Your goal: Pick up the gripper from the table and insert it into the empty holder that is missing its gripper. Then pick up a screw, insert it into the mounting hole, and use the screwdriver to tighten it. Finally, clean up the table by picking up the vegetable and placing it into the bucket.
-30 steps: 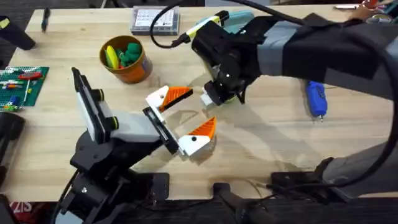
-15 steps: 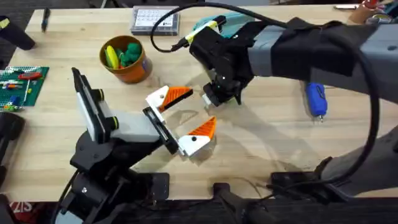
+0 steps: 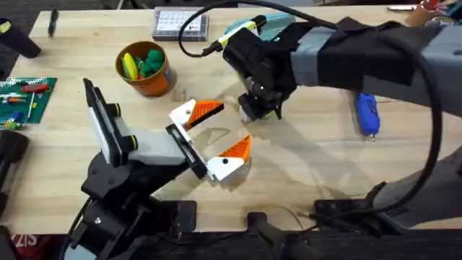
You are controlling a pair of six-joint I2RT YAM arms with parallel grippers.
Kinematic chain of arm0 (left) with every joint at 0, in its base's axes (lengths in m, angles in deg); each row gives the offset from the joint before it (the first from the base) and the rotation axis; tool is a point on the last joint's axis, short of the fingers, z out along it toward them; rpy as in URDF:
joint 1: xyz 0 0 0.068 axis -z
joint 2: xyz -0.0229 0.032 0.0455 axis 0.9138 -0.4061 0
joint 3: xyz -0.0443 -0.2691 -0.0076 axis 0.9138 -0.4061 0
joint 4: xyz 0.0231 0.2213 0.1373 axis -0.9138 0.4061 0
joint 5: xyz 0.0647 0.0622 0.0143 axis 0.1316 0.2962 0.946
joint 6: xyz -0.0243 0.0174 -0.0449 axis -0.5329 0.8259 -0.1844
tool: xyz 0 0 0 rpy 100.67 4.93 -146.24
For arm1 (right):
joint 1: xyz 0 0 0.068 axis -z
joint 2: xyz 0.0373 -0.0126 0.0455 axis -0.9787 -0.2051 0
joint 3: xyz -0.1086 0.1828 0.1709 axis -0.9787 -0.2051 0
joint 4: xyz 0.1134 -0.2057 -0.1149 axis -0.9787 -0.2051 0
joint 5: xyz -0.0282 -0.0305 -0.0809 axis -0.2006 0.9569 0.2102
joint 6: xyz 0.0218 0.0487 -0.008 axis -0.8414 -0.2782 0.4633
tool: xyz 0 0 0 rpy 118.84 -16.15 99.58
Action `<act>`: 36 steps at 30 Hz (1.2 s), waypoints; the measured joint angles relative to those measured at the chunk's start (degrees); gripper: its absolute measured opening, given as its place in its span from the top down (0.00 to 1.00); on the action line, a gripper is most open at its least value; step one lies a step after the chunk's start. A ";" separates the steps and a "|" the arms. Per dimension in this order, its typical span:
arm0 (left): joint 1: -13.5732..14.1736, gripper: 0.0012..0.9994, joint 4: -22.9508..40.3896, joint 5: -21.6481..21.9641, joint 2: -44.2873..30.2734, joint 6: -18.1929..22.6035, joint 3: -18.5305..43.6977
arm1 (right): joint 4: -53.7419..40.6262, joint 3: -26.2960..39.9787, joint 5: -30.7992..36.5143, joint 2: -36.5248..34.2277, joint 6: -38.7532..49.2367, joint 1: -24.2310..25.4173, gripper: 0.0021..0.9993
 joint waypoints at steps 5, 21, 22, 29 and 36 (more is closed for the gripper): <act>0.00 0.02 0.01 0.02 0.00 0.00 0.00 | 0.06 0.00 0.00 0.04 0.00 0.01 0.75; 0.00 0.02 0.01 0.02 0.00 0.00 0.00 | -1.55 0.61 -0.02 0.04 -0.02 0.08 0.88; 0.00 0.02 0.01 0.02 0.00 0.00 0.00 | -1.57 0.62 -0.02 0.04 -0.02 0.08 0.89; 0.00 0.02 0.02 0.02 0.01 0.00 0.00 | -1.55 0.70 -0.01 0.04 -0.13 0.10 1.00; 0.00 0.02 0.01 0.02 0.01 0.00 0.00 | -1.56 0.70 0.00 0.04 -0.19 0.10 1.00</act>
